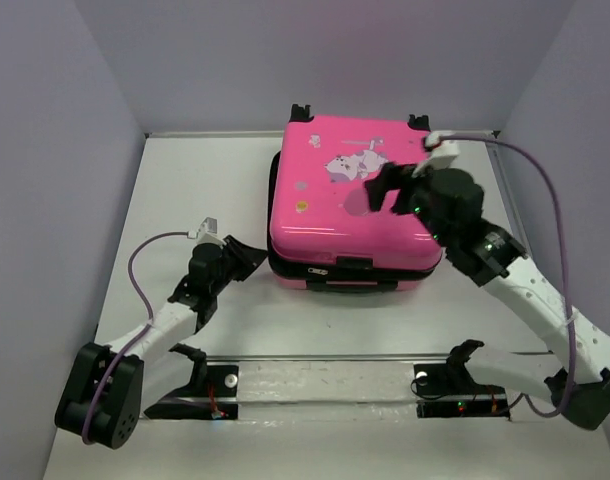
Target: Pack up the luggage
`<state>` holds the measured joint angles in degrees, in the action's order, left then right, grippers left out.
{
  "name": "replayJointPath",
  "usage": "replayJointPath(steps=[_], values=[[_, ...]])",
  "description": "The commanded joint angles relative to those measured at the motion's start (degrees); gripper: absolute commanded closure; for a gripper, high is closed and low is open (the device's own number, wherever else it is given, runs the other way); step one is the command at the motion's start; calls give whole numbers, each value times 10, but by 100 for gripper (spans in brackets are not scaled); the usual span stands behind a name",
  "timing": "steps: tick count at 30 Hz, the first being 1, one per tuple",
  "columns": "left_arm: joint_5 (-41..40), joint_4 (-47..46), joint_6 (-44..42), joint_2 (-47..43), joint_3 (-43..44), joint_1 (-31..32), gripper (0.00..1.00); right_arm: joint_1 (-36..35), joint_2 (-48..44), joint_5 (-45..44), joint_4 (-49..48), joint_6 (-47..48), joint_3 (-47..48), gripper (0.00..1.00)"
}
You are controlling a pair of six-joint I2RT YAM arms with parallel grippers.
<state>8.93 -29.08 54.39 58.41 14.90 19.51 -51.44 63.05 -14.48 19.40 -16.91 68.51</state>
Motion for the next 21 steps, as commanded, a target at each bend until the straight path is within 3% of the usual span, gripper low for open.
replayJointPath(steps=[1, 5, 6, 8, 10, 13, 17, 21], values=[[36, 4, -24, -10, 15, 3, 70, 305, -1, 14, 13, -3, -9, 1], [39, 9, -31, -31, 9, 6, 70, 544, 48, 219, -32, -62, -34, 1], [36, 10, -34, -34, 8, 6, 70, 564, 63, 292, -57, -72, -38, 1], [36, 11, -38, -37, 5, 12, 69, 576, 126, 364, -74, -80, -25, 0], [35, 11, -43, -36, 5, 22, 69, 576, 169, 498, -97, -95, -17, 0], [28, 7, -46, -27, 6, 40, 69, 566, 226, 622, -183, -135, -37, 0], [7, -11, -40, -8, 6, 96, 69, 519, 296, 675, -188, -129, -8, 1], [-32, -46, -9, 13, 4, 170, 69, 454, 399, 717, -188, -131, 93, 1]])
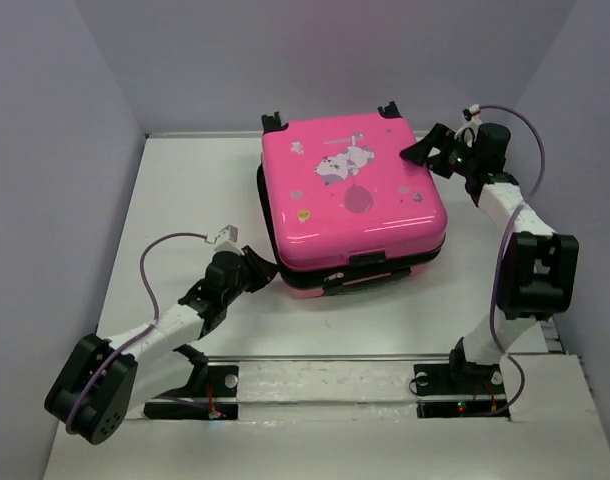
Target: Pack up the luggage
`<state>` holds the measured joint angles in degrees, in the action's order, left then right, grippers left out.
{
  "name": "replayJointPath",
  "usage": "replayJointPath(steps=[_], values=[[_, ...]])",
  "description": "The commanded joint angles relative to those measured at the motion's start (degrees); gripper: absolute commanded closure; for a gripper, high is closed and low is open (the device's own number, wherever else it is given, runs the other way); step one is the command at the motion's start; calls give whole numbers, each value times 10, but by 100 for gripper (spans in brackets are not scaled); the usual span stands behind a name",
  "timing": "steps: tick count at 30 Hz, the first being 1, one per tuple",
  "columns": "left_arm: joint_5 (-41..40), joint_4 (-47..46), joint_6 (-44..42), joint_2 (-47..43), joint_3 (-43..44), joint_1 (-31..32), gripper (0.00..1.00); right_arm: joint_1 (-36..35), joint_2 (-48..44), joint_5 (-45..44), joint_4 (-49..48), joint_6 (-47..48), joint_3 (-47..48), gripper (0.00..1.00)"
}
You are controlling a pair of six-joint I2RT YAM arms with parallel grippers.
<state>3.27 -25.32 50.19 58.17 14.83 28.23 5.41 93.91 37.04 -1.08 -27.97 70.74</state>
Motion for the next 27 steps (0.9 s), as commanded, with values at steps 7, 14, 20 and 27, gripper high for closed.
replayJointPath(steps=[7, 14, 20, 27], values=[[-39, -75, 32, 8, 37, 165, 67, -138, 189, 199, 34, -75, 244, 1], [-144, 207, -76, -164, 177, 91, 29, -100, 212, 189, 95, -89, 401, 0], [-64, 244, -117, -136, 326, -67, 1, -87, 166, 179, 109, -70, 440, 0], [109, 140, -67, 68, 374, -255, 1, -98, 2, 103, 107, 12, 257, 0]])
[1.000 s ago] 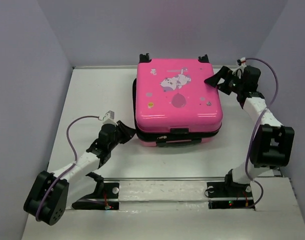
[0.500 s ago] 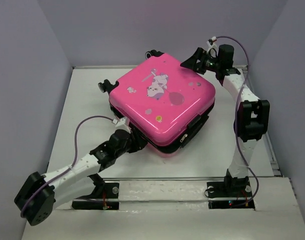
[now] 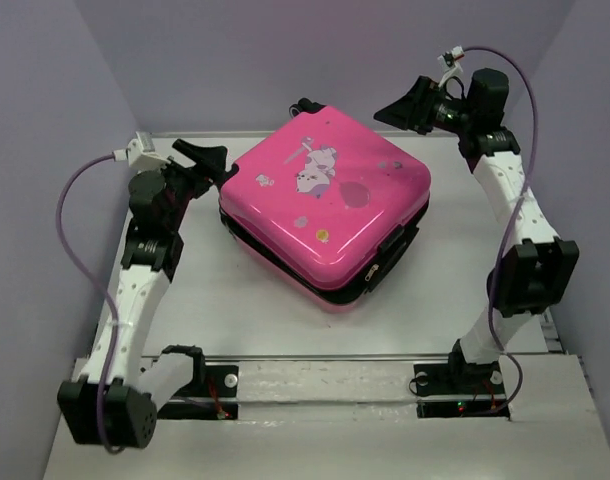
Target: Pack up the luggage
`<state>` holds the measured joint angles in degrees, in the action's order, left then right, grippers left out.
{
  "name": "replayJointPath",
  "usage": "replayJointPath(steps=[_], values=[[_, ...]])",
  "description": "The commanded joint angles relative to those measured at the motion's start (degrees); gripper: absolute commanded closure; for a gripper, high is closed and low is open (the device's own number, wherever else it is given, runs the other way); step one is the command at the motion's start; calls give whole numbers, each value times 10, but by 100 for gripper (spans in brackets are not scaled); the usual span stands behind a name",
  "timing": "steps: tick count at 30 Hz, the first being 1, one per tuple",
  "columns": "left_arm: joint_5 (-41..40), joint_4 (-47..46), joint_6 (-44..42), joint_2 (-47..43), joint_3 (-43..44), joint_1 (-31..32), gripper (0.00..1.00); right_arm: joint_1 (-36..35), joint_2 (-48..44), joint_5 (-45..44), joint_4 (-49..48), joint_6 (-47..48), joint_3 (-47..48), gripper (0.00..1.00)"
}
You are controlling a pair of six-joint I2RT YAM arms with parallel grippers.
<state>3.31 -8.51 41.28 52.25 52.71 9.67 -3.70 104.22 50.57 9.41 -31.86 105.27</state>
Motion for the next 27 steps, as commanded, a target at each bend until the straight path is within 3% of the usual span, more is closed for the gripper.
replayJointPath(steps=[1, 8, 21, 23, 25, 27], values=[[142, -42, 32, 144, -5, -96, 1, -12, -123, -51, -4, 70, -117, 0], [209, -139, 82, 288, 13, -162, 1, -70, -294, -85, -45, 115, -340, 0], [255, -371, 226, 435, -10, -148, 1, -214, -406, -171, -64, 126, -501, 0], [252, -424, 266, 436, -16, -143, 8, -214, -430, -186, -64, 119, -520, 0], [250, -445, 281, 429, -4, -142, 26, -214, -463, -210, -63, 109, -535, 0], [251, -444, 283, 411, 10, -142, 56, -214, -489, -237, -58, 101, -553, 1]])
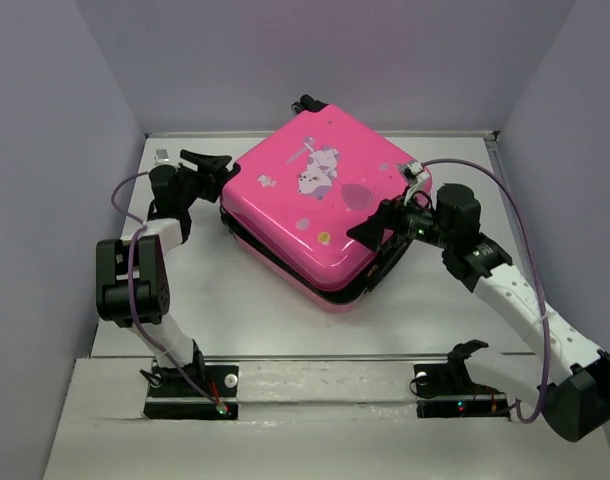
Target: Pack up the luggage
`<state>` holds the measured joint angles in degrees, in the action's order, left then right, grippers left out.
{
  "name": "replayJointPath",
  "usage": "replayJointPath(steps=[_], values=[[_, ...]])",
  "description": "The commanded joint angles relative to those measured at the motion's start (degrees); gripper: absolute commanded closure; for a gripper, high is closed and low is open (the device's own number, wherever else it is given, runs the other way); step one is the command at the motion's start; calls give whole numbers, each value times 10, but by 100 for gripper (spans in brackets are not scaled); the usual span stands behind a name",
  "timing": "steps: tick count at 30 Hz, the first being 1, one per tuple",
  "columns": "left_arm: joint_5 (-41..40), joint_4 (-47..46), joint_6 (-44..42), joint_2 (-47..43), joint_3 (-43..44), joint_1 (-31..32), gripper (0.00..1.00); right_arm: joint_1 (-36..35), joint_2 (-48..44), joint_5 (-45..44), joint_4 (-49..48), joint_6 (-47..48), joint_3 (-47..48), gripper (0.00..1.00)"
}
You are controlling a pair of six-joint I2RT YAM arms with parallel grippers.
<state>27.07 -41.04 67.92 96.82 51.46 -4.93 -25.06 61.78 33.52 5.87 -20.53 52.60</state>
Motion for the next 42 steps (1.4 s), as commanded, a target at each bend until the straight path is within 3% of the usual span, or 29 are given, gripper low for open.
replayJointPath(steps=[1, 2, 4, 6, 7, 8, 10, 16, 20, 21, 27, 30, 36, 37, 39, 42], values=[[16, -115, 20, -43, 29, 4, 66, -1, -78, -110, -17, -18, -48, 2], [18, -106, 20, -51, 40, 5, 81, -1, -93, -143, -11, -25, -58, 5], [24, -32, 6, -79, 79, 11, 94, -1, -140, -251, 20, -63, -93, 12], [23, 13, -9, -109, 121, 22, 94, -1, -183, -327, 63, -87, -111, 23], [22, 33, -16, -117, 133, 26, 94, -1, -199, -367, 72, -96, -125, 34], [21, 68, -28, -125, 158, 31, 94, -1, -213, -450, 84, -124, -152, 56], [27, 98, -31, -143, 180, 40, 94, -1, -245, -523, 121, -151, -184, 75], [38, 184, -40, -174, 235, 47, 94, -1, -243, -522, 111, -206, -240, 75], [41, 202, -47, -208, 176, 47, 94, -1, -213, -464, 57, -217, -276, 48], [37, 203, -54, -226, 159, 47, 94, -1, -191, -439, 34, -222, -285, 46], [33, 188, -74, -268, 19, 36, 94, -1, -139, -379, -91, -218, -320, 46], [32, 173, -82, -276, -38, 21, 94, -1, -125, -359, -104, -194, -316, 57], [-10, 191, -135, -235, -37, -3, 92, -1, -102, -310, -140, -149, -309, 59], [-24, 197, -143, -226, -30, -5, 90, -1, -96, -309, -144, -150, -306, 59], [-48, 212, -163, -200, -3, -6, 65, -1, -71, -304, -166, -145, -299, 59], [-63, 233, -183, -158, 40, -12, 37, -1, -26, -300, -194, -137, -274, 59]])
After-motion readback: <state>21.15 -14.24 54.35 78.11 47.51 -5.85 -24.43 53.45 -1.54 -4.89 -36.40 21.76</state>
